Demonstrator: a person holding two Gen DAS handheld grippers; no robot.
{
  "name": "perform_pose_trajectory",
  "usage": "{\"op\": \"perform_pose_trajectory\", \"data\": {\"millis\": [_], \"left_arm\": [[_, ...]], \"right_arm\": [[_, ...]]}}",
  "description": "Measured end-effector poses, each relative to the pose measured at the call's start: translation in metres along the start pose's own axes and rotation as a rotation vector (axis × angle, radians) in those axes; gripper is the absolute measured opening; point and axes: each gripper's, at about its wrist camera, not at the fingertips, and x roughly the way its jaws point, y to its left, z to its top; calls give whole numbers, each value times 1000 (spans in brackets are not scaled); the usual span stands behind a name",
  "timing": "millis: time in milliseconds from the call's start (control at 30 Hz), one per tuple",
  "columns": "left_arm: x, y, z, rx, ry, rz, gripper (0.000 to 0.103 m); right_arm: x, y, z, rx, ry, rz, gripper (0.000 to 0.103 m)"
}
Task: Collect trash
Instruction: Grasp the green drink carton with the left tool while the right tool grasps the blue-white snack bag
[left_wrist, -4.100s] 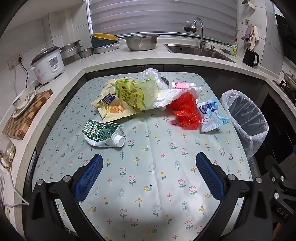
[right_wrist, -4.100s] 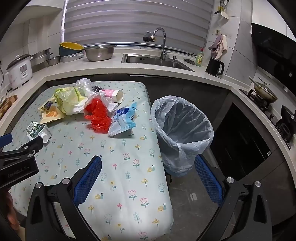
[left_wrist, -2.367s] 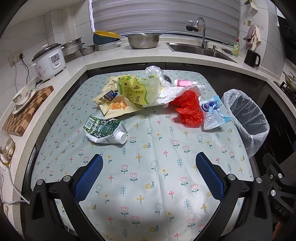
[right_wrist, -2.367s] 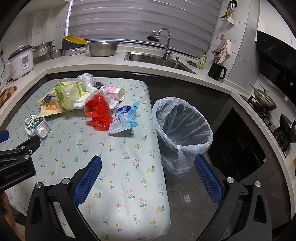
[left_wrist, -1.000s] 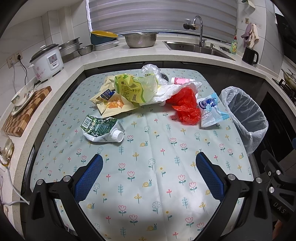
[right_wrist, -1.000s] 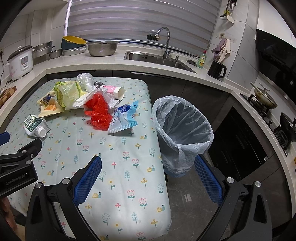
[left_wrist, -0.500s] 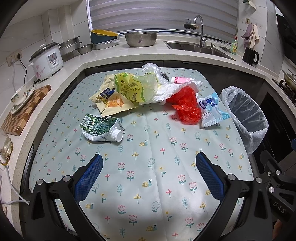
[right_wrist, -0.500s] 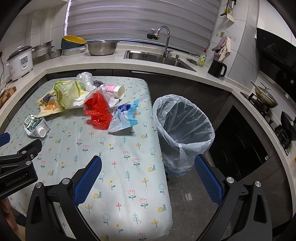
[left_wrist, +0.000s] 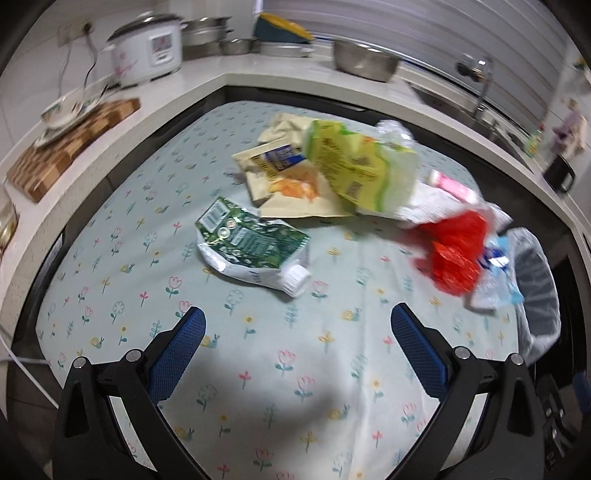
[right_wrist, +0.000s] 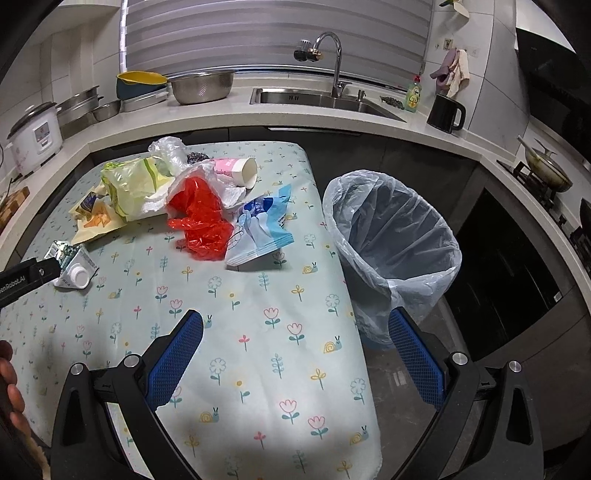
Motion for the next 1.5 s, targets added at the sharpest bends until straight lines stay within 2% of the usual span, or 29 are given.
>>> {"op": "perform_pose_trajectory", "data": {"millis": [167,400,567,767,900,1033,1133,1200,1233,1267,1367,1467,1500], "left_arm": [[30,21,19,-141,34,48,96],[71,33,45,-249,95,108,96],[98,32,53,-276,150,112,96],[118,28,56,-235,191,123,95],[113,27,53,-187,168,107,84],[100,21,44,-106,125,62,59],[90,15,38,-46,94,41,48],[86,15,34,-16,79,26,45],[83,17,32,-9,76,19,44],[81,20,30,-3,75,9,44],[80,24,29,13,74,-10,46],[77,37,21,-21,71,-5,57],[77,42,19,-43,77,6,66]], "right_arm": [[26,7,14,24,19,20,96],[63,19,36,44,40,48,96],[88,29,48,41,56,67,96],[112,35,60,30,64,61,96],[122,30,65,51,62,62,96],[130,22,68,90,61,78,95],[135,19,68,105,70,94,85],[138,19,66,103,87,106,70],[138,20,64,102,93,111,67],[138,20,62,102,97,112,64],[134,21,55,95,95,112,63],[131,21,51,92,94,113,62],[130,21,50,92,95,113,61]]}}
